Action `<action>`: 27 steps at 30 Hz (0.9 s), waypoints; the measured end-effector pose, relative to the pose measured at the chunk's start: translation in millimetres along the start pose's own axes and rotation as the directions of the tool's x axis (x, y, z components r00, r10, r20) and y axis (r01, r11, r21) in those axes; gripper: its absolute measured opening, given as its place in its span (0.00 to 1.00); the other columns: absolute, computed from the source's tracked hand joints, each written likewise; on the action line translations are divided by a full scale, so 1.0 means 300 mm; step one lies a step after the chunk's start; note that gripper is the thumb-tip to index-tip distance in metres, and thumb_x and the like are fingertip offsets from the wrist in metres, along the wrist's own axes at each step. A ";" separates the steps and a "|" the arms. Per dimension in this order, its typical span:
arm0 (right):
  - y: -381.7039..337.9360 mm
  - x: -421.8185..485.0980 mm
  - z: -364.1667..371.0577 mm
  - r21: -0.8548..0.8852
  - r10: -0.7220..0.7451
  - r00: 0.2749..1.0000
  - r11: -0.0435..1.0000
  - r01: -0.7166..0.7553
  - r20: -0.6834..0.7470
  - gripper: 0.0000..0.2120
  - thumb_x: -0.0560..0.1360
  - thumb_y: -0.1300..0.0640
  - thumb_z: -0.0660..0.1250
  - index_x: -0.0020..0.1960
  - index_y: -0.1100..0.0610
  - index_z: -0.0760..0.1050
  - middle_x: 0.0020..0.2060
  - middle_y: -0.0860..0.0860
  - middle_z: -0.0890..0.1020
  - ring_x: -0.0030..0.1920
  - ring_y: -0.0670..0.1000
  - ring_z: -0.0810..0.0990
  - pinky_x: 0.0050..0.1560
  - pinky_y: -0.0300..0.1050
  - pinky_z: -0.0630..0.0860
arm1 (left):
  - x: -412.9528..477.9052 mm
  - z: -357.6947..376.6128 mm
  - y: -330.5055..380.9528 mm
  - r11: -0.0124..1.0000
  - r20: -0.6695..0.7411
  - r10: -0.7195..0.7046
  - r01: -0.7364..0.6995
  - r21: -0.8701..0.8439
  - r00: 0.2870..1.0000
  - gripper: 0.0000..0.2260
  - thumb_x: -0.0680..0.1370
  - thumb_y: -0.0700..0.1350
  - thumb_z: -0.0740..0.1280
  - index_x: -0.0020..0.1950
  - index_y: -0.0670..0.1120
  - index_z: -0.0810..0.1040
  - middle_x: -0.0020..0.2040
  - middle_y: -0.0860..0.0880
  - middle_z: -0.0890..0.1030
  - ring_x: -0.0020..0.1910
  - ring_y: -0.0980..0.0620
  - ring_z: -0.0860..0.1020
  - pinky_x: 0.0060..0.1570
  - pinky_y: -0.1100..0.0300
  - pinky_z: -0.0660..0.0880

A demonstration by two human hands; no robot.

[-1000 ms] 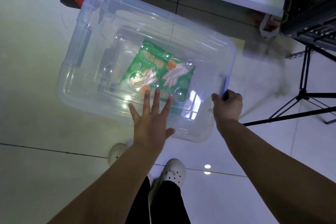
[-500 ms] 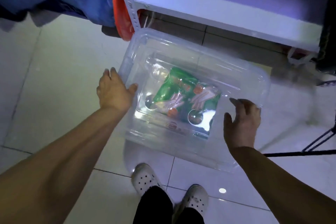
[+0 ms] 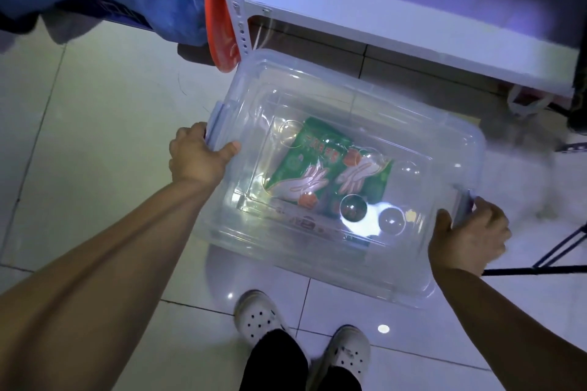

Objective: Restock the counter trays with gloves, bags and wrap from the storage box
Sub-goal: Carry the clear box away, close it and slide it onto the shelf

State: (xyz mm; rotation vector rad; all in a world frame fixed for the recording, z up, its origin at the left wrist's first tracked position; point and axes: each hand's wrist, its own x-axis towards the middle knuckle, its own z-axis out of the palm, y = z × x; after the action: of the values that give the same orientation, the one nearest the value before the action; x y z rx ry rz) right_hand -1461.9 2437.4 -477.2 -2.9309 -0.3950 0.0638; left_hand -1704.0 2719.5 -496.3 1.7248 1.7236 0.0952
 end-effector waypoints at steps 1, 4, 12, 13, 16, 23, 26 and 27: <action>0.016 0.002 0.000 -0.015 0.057 0.998 0.998 -0.056 0.013 0.23 0.72 0.60 0.68 0.63 0.67 0.67 0.60 0.69 0.71 0.58 0.70 0.69 0.55 0.64 0.67 | -0.011 0.007 -0.004 0.999 -0.021 0.028 -0.029 -0.024 0.999 0.16 0.72 0.52 0.71 0.53 0.44 0.74 0.48 0.42 0.74 0.47 0.42 0.73 0.43 0.57 0.68; 0.057 0.008 -0.003 0.070 0.176 0.966 0.979 -0.192 0.189 0.15 0.77 0.53 0.62 0.54 0.66 0.70 0.49 0.67 0.76 0.50 0.68 0.75 0.49 0.61 0.74 | -0.039 0.023 -0.009 0.995 -0.077 0.060 -0.065 -0.069 0.995 0.10 0.75 0.50 0.67 0.51 0.45 0.73 0.43 0.47 0.74 0.39 0.47 0.72 0.36 0.60 0.63; 0.096 0.030 -0.019 0.163 0.236 0.846 0.922 -0.350 0.478 0.18 0.78 0.48 0.59 0.51 0.65 0.69 0.46 0.65 0.79 0.47 0.64 0.77 0.49 0.55 0.74 | -0.122 0.029 -0.047 0.995 -0.055 -0.050 0.055 0.078 0.997 0.15 0.79 0.52 0.60 0.44 0.40 0.67 0.43 0.42 0.72 0.39 0.44 0.69 0.39 0.56 0.62; 0.098 0.036 -0.035 0.161 0.224 0.849 0.928 -0.336 0.479 0.19 0.78 0.48 0.59 0.51 0.66 0.69 0.47 0.66 0.79 0.46 0.64 0.77 0.48 0.54 0.73 | -0.139 0.023 -0.037 0.994 -0.050 -0.081 0.085 0.073 0.995 0.15 0.79 0.51 0.60 0.43 0.40 0.66 0.43 0.39 0.73 0.39 0.43 0.68 0.39 0.55 0.62; 0.101 0.047 -0.116 0.182 0.234 0.863 0.921 -0.344 0.448 0.19 0.78 0.49 0.59 0.52 0.67 0.69 0.48 0.67 0.77 0.47 0.64 0.75 0.44 0.49 0.67 | -0.218 -0.007 0.005 0.994 -0.079 -0.077 0.083 0.074 0.994 0.14 0.79 0.51 0.60 0.42 0.40 0.66 0.46 0.34 0.76 0.39 0.40 0.71 0.39 0.54 0.63; 0.174 0.066 -0.467 0.234 0.233 0.802 0.879 -0.416 0.550 0.16 0.77 0.51 0.63 0.42 0.65 0.71 0.42 0.68 0.79 0.36 0.61 0.75 0.37 0.50 0.71 | -0.439 -0.193 0.191 0.996 -0.106 -0.038 0.047 0.080 0.994 0.15 0.79 0.51 0.60 0.40 0.42 0.66 0.41 0.37 0.75 0.38 0.40 0.73 0.36 0.54 0.65; 0.178 0.074 -0.647 0.315 0.238 0.748 0.798 -0.514 0.619 0.15 0.74 0.51 0.67 0.44 0.64 0.74 0.43 0.67 0.79 0.42 0.63 0.77 0.44 0.55 0.74 | -0.498 -0.307 0.317 0.998 -0.130 0.036 -0.028 0.064 0.991 0.15 0.79 0.51 0.60 0.38 0.42 0.64 0.38 0.41 0.72 0.36 0.43 0.70 0.35 0.55 0.64; 0.170 0.078 -0.703 0.341 0.245 0.730 0.760 -0.553 0.638 0.15 0.73 0.51 0.69 0.46 0.64 0.75 0.45 0.66 0.79 0.45 0.65 0.78 0.47 0.56 0.74 | -0.510 -0.343 0.359 0.997 -0.139 0.051 -0.042 0.068 0.989 0.15 0.79 0.51 0.61 0.37 0.43 0.64 0.37 0.42 0.71 0.36 0.44 0.69 0.36 0.55 0.63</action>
State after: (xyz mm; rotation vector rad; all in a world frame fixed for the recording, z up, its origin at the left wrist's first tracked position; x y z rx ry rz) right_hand -1412.0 2358.4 -280.1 -2.3348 0.2157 0.9619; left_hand -1681.6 2635.5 -301.2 1.8452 1.8056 0.1882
